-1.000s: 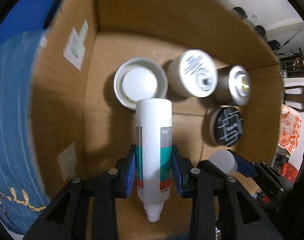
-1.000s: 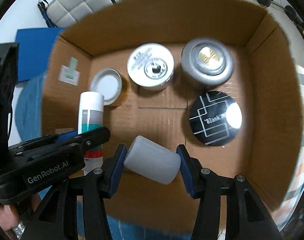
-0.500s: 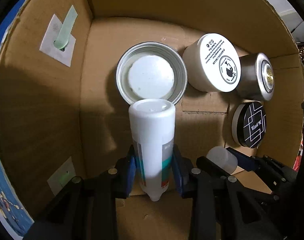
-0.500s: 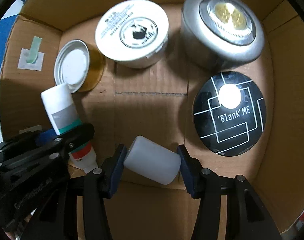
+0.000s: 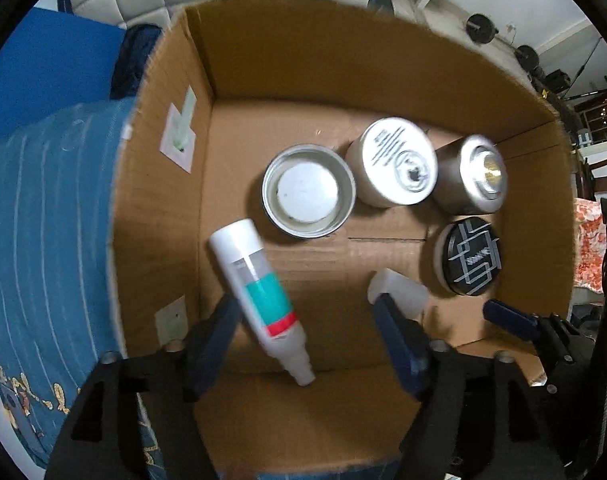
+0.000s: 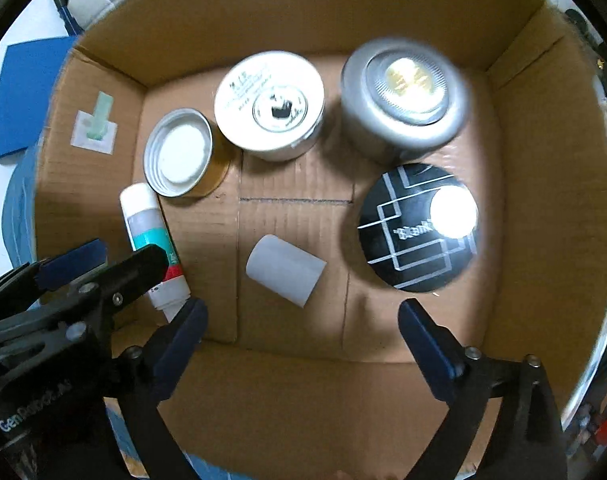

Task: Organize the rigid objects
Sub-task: 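Raise both tools away from the box above the bed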

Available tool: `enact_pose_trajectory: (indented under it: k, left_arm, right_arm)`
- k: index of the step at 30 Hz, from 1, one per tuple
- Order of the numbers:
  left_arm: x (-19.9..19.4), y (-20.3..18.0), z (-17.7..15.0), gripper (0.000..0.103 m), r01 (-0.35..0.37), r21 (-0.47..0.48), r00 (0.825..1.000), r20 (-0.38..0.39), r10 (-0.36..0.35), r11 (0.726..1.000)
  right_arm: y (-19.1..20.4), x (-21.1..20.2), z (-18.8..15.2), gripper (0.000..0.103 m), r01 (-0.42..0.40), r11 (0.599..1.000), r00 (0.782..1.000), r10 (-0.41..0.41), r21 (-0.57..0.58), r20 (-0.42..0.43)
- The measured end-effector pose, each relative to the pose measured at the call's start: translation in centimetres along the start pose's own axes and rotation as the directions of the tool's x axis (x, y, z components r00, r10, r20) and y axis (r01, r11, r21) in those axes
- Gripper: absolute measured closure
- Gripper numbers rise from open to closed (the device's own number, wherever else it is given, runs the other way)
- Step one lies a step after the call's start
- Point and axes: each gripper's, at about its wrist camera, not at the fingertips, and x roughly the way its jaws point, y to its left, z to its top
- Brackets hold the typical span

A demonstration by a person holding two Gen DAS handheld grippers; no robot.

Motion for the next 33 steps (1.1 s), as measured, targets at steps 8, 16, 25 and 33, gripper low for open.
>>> enact_pose_trajectory:
  k: [8,16,25,33]
  left_arm:
    - [-5.6,-1.1,-3.1,0.008,-0.031,0.025,0.991,0.129,0.028,0.999]
    - [-10.7,-0.3,-7.7,0.008,-0.064,0.01,0.962,0.268,0.06,0.998]
    - [-15.3,-0.4,-12.5,0.008,-0.05,0.006,0.93,0.365,0.044,0.999]
    - [-19.5,-1.0,-15.0,0.008,-0.047,0.006,0.898,0.438,0.04,0.999]
  right_arm:
    - [-1.0,-4.9,-3.6,0.0,0.022,1.0,0.994,-0.022,0.0,0.109]
    - [-1.3,-11.1,-7.3,0.0,0.099,0.995,0.968,-0.096,-0.002,0.234]
    - [-1.6,-17.0,-12.3,0.0,0.097,0.995,0.933,-0.081,-0.026,0.351]
    - [-1.4,-21.9,-15.7,0.0,0.078,0.996,0.901,-0.053,-0.041,0.43]
